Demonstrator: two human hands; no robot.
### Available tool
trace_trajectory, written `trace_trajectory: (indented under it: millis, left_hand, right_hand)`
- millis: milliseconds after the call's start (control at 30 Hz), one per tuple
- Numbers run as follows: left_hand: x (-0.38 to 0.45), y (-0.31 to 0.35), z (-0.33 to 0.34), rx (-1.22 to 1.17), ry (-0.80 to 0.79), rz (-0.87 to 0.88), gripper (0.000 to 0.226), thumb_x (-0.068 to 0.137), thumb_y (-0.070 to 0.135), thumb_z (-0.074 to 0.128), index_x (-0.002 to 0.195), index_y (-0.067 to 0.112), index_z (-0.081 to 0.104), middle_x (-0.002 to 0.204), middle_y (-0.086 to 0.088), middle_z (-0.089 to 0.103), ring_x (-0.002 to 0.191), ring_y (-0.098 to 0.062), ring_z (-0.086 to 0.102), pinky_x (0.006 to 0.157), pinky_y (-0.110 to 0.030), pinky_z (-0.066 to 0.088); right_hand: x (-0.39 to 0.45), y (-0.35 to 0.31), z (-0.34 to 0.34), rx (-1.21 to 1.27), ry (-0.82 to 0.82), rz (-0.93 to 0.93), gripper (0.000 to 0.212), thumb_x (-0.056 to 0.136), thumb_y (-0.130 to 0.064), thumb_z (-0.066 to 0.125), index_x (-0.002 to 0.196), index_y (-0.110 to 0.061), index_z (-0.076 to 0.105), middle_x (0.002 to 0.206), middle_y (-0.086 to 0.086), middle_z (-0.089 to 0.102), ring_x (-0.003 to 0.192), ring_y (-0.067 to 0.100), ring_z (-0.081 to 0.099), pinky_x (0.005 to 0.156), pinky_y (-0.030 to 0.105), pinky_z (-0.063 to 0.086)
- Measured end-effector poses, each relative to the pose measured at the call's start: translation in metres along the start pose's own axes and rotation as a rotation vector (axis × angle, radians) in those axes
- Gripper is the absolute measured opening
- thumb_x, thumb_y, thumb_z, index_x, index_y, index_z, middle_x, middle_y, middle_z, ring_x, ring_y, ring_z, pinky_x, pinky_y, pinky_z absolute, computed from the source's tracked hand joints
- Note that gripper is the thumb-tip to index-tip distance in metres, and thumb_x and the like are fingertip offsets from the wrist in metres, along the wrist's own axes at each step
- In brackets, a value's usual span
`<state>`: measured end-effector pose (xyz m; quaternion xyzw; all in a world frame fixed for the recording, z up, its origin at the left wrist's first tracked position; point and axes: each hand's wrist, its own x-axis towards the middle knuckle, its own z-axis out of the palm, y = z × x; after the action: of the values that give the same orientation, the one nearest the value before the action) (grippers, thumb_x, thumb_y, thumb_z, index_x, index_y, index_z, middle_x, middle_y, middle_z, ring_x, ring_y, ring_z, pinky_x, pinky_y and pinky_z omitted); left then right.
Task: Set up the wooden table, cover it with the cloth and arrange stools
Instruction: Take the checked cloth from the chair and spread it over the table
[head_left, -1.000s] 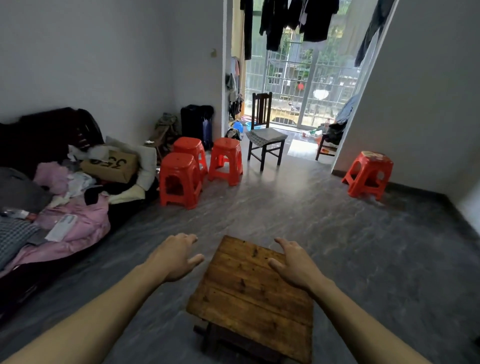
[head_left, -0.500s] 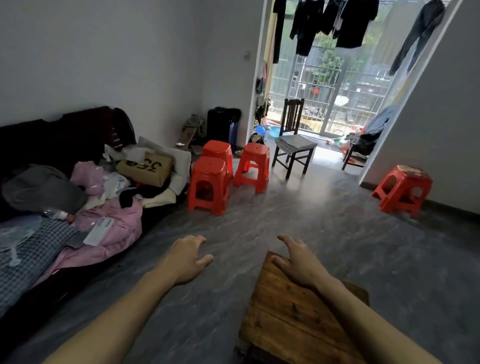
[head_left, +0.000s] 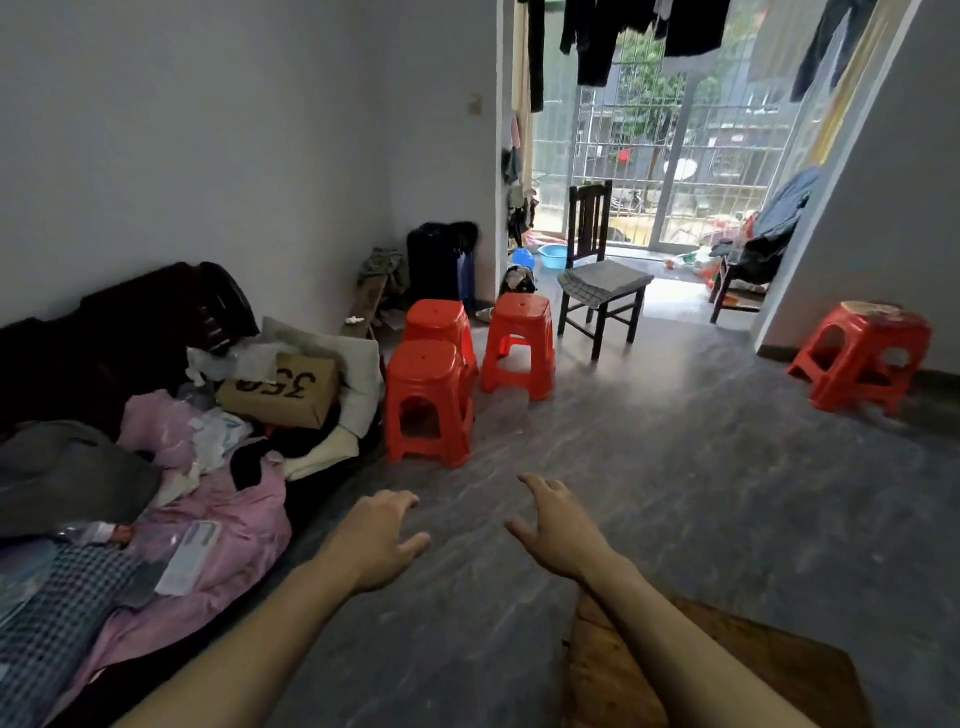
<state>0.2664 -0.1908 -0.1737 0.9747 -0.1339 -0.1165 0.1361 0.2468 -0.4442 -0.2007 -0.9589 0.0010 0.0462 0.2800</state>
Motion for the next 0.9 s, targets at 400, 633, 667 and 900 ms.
trace_trajectory:
  millis: [400, 633, 667, 900]
  left_hand:
    - [0.221, 0.004, -0.053, -0.023, 0.035, 0.149, 0.059, 0.090, 0.052, 0.058, 0.140, 0.021, 0.048, 0.138, -0.006, 0.054, 0.123, -0.022, 0.052, 0.103, -0.036, 0.044]
    - [0.356, -0.013, -0.077, -0.006, 0.101, 0.270, 0.062, 0.086, 0.056, 0.057, 0.137, 0.022, 0.050, 0.137, -0.003, 0.056, 0.124, -0.025, 0.051, 0.101, -0.043, 0.045]
    - [0.376, -0.017, -0.085, -0.013, 0.109, 0.287, 0.062, 0.086, 0.056, 0.057, 0.138, 0.022, 0.050, 0.137, -0.003, 0.056, 0.124, -0.025, 0.050, 0.102, -0.042, 0.045]
    - [0.514, -0.041, -0.122, -0.017, 0.173, 0.320, 0.054, 0.089, 0.052, 0.058, 0.131, 0.020, 0.055, 0.127, -0.002, 0.060, 0.117, -0.024, 0.053, 0.096, -0.038, 0.046]
  right_hand:
    - [0.162, 0.032, -0.080, -0.009, 0.144, 0.084, 0.069, 0.092, -0.043, 0.062, 0.151, -0.018, 0.034, 0.148, 0.011, 0.042, 0.134, 0.028, 0.042, 0.110, 0.036, 0.036]
    - [0.272, 0.033, -0.093, -0.098, 0.162, 0.172, 0.070, 0.092, -0.045, 0.062, 0.151, -0.020, 0.033, 0.148, 0.010, 0.043, 0.133, 0.027, 0.044, 0.108, 0.036, 0.039]
    - [0.292, 0.029, -0.099, -0.099, 0.173, 0.187, 0.070, 0.092, -0.045, 0.061, 0.151, -0.019, 0.033, 0.148, 0.010, 0.043, 0.133, 0.028, 0.043, 0.108, 0.036, 0.038]
    - [0.424, 0.020, -0.123, -0.085, 0.251, 0.202, 0.068, 0.092, -0.043, 0.062, 0.150, -0.021, 0.036, 0.147, 0.009, 0.044, 0.134, 0.026, 0.043, 0.109, 0.035, 0.036]
